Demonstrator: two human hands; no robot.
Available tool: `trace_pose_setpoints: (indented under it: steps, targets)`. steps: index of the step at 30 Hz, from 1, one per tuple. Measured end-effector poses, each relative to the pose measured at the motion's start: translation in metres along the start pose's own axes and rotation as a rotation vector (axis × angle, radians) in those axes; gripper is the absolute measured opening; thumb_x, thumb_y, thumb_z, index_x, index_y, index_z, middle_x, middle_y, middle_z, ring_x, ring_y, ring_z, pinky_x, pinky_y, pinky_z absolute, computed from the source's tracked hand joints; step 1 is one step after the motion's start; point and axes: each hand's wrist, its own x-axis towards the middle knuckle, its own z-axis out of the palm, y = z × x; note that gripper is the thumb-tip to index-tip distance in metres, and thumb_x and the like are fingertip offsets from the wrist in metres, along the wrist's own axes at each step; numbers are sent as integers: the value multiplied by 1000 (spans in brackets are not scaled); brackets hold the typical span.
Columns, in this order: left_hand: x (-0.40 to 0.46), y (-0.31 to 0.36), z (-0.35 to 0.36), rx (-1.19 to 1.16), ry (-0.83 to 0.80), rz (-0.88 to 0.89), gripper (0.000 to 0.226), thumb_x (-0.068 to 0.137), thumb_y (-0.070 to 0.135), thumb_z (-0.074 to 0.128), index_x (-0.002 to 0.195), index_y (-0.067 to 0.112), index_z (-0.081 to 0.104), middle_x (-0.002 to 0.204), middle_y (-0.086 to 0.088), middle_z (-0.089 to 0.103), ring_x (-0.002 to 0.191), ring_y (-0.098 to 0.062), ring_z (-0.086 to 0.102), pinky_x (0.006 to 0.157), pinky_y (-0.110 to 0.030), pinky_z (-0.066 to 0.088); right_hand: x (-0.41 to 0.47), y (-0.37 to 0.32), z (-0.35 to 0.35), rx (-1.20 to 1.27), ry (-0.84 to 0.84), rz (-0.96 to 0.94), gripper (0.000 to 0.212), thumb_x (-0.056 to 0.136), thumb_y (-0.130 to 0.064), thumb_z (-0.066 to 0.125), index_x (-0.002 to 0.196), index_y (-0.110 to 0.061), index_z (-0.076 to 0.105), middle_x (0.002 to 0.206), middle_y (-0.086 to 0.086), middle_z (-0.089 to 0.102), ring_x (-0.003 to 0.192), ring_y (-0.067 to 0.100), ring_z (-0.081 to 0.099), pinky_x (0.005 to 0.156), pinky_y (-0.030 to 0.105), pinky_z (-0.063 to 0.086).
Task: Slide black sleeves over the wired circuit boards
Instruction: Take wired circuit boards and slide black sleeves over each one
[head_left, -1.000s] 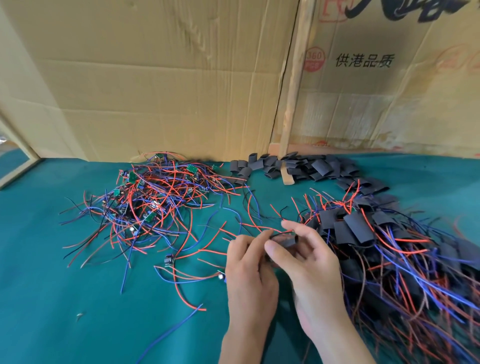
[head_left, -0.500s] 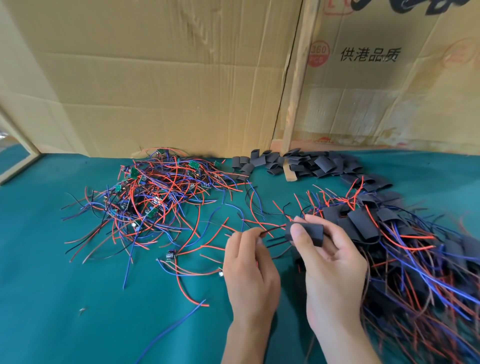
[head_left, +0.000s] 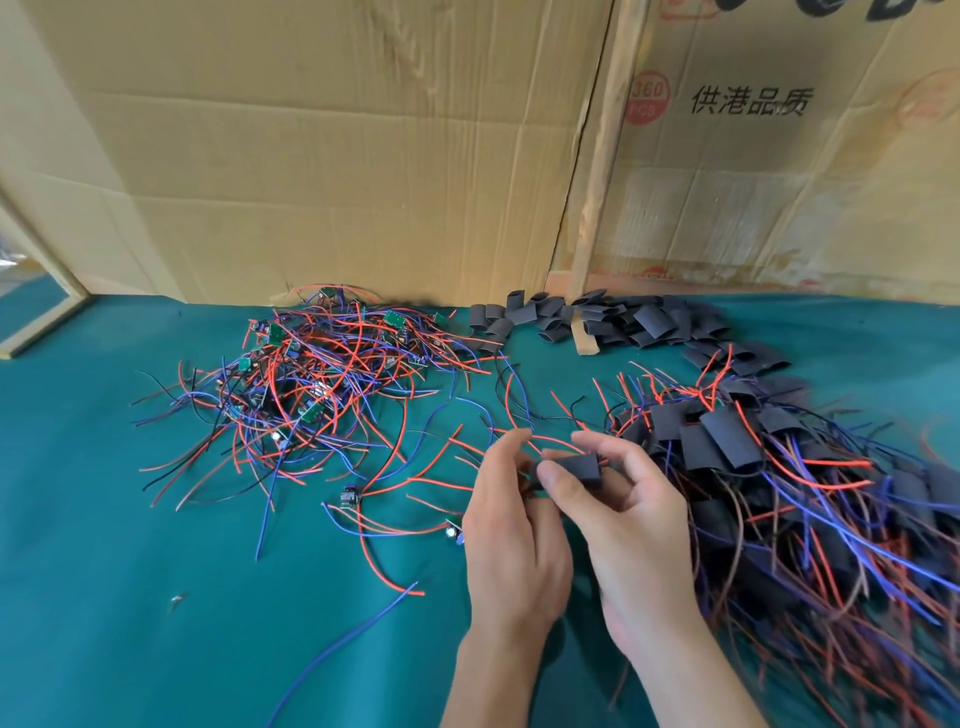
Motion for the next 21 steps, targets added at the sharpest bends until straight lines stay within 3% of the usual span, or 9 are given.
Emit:
trace_pose_setpoints:
  steps: [3, 5, 8, 10, 14, 17, 21]
  targets:
    - [1, 2, -6, 54, -144, 11, 47, 82, 7, 42, 125, 13, 59, 111, 4, 63, 105, -11, 58, 94, -25, 44, 1, -1, -1, 5, -10, 19, 39, 78, 9, 79, 110, -10, 68, 97, 10, 79, 90, 21, 77, 75, 20, 57]
    - [2, 6, -7, 223, -248, -21, 52, 82, 8, 42, 131, 16, 59, 120, 4, 62, 116, -17, 55, 103, -35, 39, 3, -2, -2, -41, -6, 41, 37, 76, 5, 82, 106, -12, 69, 94, 7, 80, 87, 18, 77, 72, 19, 56]
    - [-10, 12, -12, 442, -256, -43, 57, 84, 16, 41, 140, 13, 53, 127, 0, 60, 122, -25, 54, 113, -49, 35, 3, 1, -2, -163, -7, 68, 38, 73, -5, 87, 104, -17, 70, 93, 1, 80, 86, 15, 76, 76, 27, 56]
    - [-18, 8, -32, 510, -245, -20, 56, 81, 14, 54, 137, 12, 57, 126, -3, 61, 120, -30, 56, 108, -53, 41, 3, 3, -1, -188, 3, 73, 45, 73, -6, 88, 110, -21, 66, 95, -2, 80, 88, 14, 76, 82, 32, 54]
    - [-13, -13, -79, 680, -283, -57, 40, 76, 11, 78, 114, 23, 72, 112, 7, 67, 110, -25, 62, 99, -47, 47, -1, 5, 4, -127, -2, 100, 66, 72, -3, 87, 123, -26, 53, 98, 1, 80, 85, 12, 75, 75, 29, 47]
    - [-5, -21, -91, 746, -398, -71, 34, 85, 23, 75, 119, 29, 71, 110, 11, 66, 111, -21, 57, 97, -39, 41, -4, 7, 9, -63, -29, 152, 73, 71, -1, 87, 127, -28, 49, 99, 4, 80, 74, 13, 72, 66, 25, 46]
    - [0, -25, -93, 753, -364, -67, 27, 88, 23, 75, 114, 30, 73, 102, 10, 66, 103, -24, 56, 85, -40, 40, -7, 8, 14, 145, -35, 249, 83, 61, -4, 89, 131, -22, 47, 102, 14, 79, 70, 23, 53, 64, 27, 46]
